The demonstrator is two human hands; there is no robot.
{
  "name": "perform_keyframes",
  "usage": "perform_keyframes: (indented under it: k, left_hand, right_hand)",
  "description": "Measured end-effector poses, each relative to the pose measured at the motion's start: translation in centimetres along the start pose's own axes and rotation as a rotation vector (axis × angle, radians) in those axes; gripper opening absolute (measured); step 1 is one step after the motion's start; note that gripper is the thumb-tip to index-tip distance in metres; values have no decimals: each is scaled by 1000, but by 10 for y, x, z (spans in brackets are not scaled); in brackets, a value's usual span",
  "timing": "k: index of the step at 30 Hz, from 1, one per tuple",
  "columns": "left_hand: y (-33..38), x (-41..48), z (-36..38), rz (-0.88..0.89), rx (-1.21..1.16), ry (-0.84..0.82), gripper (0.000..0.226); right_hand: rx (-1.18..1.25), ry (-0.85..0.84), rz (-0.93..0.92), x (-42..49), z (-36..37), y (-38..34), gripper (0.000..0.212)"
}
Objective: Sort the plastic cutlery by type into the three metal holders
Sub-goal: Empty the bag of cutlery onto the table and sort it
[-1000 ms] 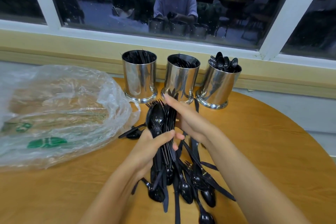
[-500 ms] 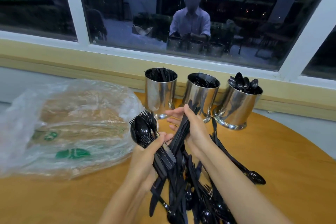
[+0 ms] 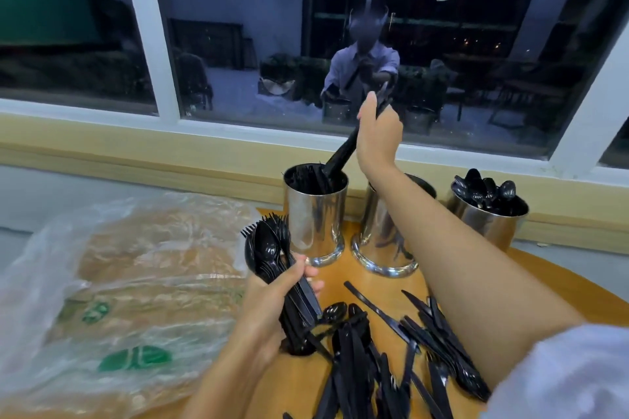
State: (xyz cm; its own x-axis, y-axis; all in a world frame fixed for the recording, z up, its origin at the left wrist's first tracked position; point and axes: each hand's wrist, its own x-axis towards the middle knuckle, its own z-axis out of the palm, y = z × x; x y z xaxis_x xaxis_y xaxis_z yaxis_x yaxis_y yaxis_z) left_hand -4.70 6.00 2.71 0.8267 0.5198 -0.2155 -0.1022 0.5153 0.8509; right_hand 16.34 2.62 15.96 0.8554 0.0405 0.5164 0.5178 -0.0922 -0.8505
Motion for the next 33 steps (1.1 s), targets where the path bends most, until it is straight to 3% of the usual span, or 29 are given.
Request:
perform_keyframes:
  k: [4,9,11,14,17,25,29,33]
  left_hand:
    - [1,4,0,8,46,31,25]
    - [2,0,-4,1,63,40,13]
    - [3,-1,-6,6,72,25,14]
    - [4,-4,-8,6,86,-11,21]
    - [6,-11,-7,9,91,-56,23]
    - [-3,-45,14,-58,29,-274,27]
    - [-11,-61,21,-222,-101,-470,13]
    - [-15,-70,25,-329,-97,-621,27]
  right_hand:
    - [-122,-97,-63,5,32,22,43]
    - [-669,-557,-53,-5,53,73,40]
    - [-707,-615,-82,-3,52,72,50]
    - [-563,-589,-114,-1,35,47,71]
    - [-344,-476,-92,-18,5,22,44]
    - [149,-1157,412,-133,-86,22,29]
    - [215,-1182,515,-154,-111,19,38]
    - [250,-1208,439,-159,-129,9,29]
